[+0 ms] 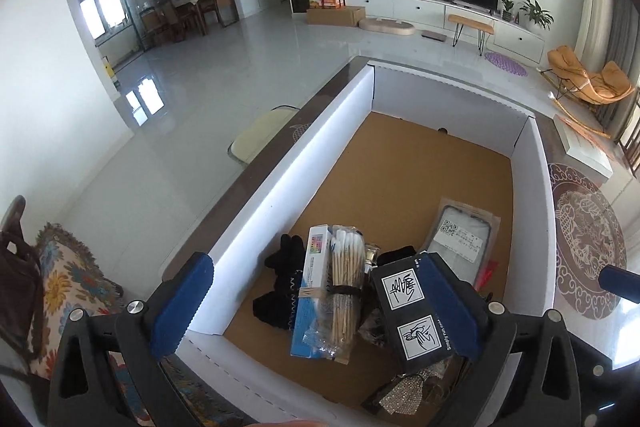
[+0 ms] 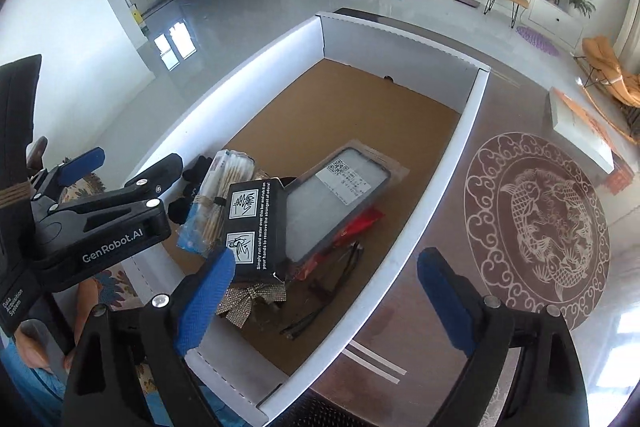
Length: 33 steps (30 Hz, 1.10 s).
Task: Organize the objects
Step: 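Carry the sticks and soap box into the cardboard box and open both grippers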
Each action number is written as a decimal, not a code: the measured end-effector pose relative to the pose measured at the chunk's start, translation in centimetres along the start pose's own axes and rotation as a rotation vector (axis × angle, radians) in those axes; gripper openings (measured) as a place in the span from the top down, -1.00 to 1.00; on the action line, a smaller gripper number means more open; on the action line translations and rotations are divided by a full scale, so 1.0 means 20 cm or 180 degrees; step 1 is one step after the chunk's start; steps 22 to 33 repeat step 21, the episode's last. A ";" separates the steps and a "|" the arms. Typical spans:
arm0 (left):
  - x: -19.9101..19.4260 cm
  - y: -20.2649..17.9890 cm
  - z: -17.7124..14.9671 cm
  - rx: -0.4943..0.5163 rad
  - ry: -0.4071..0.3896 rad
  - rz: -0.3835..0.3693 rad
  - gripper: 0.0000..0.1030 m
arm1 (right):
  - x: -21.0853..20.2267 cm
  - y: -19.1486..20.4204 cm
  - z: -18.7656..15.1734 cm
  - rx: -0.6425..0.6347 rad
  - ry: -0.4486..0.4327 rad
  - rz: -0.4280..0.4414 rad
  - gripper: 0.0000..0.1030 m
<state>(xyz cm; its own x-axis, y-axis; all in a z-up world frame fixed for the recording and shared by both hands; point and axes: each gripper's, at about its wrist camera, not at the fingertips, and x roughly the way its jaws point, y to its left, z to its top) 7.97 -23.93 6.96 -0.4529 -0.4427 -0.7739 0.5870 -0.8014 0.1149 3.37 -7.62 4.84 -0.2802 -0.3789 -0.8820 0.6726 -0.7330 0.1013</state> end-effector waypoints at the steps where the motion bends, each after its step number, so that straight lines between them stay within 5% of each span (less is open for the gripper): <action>1: 0.00 0.00 0.00 0.0002 -0.0012 0.0004 -1.00 | 0.01 0.00 0.00 -0.0015 0.0006 -0.0014 -0.81; 16: -0.01 0.03 0.00 -0.0112 0.0081 -0.0084 -1.00 | 0.02 0.00 0.02 -0.0027 -0.0052 -0.0083 -0.81; 21: -0.08 0.03 -0.02 -0.0139 -0.0143 -0.0031 -1.00 | 0.02 0.02 0.02 -0.0021 -0.0066 -0.0077 -0.81; 33: -0.08 0.03 -0.02 -0.0139 -0.0143 -0.0031 -1.00 | 0.02 0.02 0.02 -0.0021 -0.0066 -0.0077 -0.81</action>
